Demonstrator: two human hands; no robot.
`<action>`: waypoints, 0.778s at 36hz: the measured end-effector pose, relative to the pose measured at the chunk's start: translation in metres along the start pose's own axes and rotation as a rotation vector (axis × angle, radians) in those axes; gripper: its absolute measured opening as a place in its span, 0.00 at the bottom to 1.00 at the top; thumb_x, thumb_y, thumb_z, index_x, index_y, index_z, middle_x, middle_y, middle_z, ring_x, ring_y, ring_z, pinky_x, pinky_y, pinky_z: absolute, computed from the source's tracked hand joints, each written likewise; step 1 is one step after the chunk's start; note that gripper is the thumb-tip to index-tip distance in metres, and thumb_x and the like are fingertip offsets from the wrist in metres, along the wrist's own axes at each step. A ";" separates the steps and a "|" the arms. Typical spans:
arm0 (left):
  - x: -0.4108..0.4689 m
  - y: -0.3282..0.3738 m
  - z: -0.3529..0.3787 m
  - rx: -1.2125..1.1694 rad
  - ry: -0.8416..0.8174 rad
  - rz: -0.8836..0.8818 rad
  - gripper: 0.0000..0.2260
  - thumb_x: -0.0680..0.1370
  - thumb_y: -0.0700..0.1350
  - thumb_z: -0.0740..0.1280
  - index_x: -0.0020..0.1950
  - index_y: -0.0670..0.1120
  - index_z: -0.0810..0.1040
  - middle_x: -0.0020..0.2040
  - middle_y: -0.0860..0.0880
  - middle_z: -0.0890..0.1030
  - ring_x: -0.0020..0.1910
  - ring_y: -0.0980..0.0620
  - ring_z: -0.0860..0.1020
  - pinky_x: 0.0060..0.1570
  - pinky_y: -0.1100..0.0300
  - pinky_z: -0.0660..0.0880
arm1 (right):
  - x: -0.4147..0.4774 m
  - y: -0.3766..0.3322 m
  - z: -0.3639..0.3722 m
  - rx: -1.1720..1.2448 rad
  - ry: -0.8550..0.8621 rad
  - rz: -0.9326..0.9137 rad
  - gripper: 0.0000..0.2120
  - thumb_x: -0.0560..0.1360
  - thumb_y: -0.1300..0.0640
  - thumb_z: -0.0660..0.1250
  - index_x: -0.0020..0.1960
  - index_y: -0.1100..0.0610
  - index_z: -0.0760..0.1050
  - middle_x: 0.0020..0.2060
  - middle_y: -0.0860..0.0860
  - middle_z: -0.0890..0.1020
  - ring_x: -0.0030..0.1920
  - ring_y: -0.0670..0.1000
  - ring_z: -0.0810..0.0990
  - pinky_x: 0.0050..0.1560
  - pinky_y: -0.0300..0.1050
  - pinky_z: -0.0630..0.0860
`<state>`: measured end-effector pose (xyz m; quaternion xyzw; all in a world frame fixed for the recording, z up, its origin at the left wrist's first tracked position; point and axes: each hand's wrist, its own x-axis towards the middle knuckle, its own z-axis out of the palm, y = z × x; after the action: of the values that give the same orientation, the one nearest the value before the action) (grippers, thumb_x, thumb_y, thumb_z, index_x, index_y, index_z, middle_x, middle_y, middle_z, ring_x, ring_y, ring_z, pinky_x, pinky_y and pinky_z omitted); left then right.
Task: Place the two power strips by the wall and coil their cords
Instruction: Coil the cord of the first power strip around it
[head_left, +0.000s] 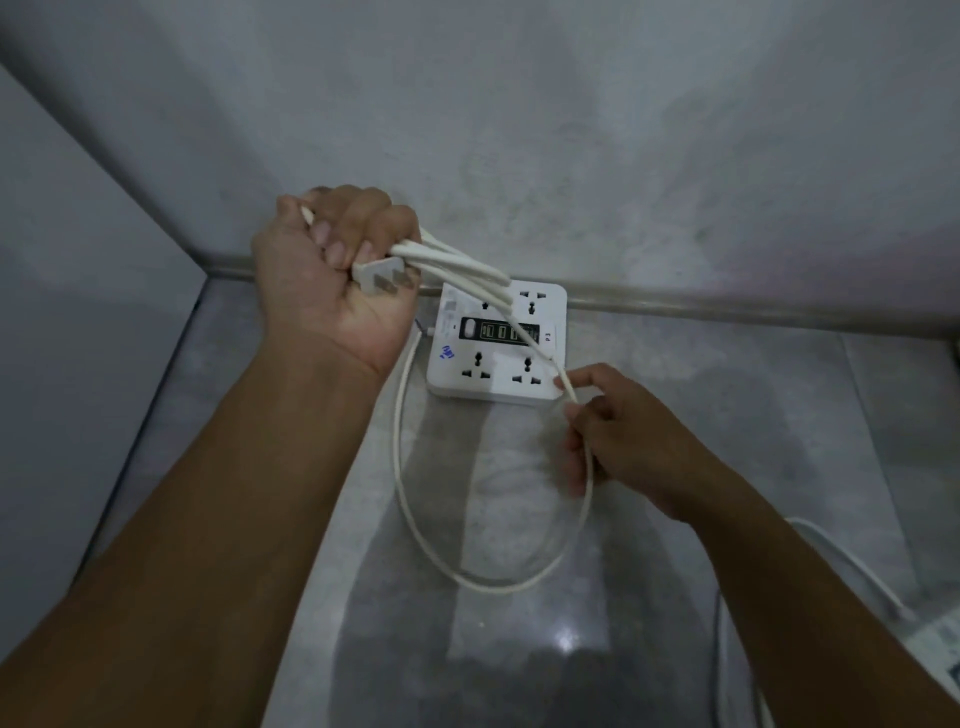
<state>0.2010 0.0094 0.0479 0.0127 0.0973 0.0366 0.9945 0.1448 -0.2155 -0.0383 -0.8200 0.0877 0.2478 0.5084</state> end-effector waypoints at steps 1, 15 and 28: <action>0.000 -0.001 -0.002 0.022 0.009 0.002 0.22 0.84 0.43 0.51 0.30 0.45 0.64 0.22 0.50 0.60 0.16 0.53 0.59 0.18 0.64 0.60 | 0.001 -0.002 0.000 -0.115 0.042 -0.045 0.10 0.84 0.58 0.61 0.58 0.47 0.77 0.36 0.52 0.82 0.28 0.49 0.82 0.30 0.38 0.76; 0.001 -0.028 -0.011 1.207 0.151 -0.002 0.20 0.85 0.57 0.49 0.54 0.42 0.70 0.26 0.47 0.74 0.28 0.46 0.81 0.32 0.54 0.81 | -0.017 -0.076 0.002 -0.656 0.066 -0.571 0.10 0.80 0.56 0.69 0.58 0.48 0.85 0.53 0.47 0.86 0.49 0.46 0.81 0.47 0.32 0.71; -0.013 -0.034 -0.007 1.927 0.071 -0.534 0.25 0.84 0.59 0.52 0.34 0.47 0.72 0.24 0.49 0.68 0.19 0.53 0.63 0.22 0.63 0.61 | 0.007 -0.085 -0.018 -0.579 0.407 -0.927 0.25 0.67 0.31 0.71 0.49 0.51 0.79 0.41 0.45 0.79 0.35 0.37 0.70 0.35 0.37 0.70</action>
<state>0.1889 -0.0256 0.0427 0.7901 0.1149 -0.2819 0.5320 0.1905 -0.1904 0.0319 -0.9094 -0.2558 -0.1491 0.2920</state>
